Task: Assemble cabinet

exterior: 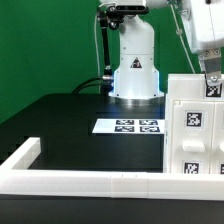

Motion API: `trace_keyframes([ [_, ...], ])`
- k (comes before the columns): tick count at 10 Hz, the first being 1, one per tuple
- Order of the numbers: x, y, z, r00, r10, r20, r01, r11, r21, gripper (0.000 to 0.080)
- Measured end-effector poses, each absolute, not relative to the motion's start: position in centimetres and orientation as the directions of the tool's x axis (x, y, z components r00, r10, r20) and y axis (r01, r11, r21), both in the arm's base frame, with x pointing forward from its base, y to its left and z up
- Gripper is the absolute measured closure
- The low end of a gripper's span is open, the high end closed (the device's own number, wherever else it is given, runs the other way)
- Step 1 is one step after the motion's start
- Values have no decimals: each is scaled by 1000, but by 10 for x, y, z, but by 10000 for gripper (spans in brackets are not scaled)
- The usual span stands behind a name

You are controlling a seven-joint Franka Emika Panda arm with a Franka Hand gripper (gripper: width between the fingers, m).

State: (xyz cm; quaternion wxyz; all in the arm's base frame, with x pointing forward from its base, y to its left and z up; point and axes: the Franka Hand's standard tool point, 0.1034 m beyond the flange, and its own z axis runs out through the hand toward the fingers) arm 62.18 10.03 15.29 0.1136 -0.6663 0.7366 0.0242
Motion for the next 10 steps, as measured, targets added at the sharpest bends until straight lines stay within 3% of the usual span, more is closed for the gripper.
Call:
trace_keyframes([
  [3, 622, 101, 153, -82, -976, -199, -987, 107, -116, 152],
  [4, 621, 104, 158, -70, -977, -203, -989, 95, -116, 152],
  [6, 626, 108, 186, -61, -972, -227, -983, 98, -156, 150],
  [7, 627, 108, 190, -61, -971, -231, -982, 100, -162, 150],
  [10, 626, 108, 186, -57, -972, -228, -983, 94, -157, 150],
])
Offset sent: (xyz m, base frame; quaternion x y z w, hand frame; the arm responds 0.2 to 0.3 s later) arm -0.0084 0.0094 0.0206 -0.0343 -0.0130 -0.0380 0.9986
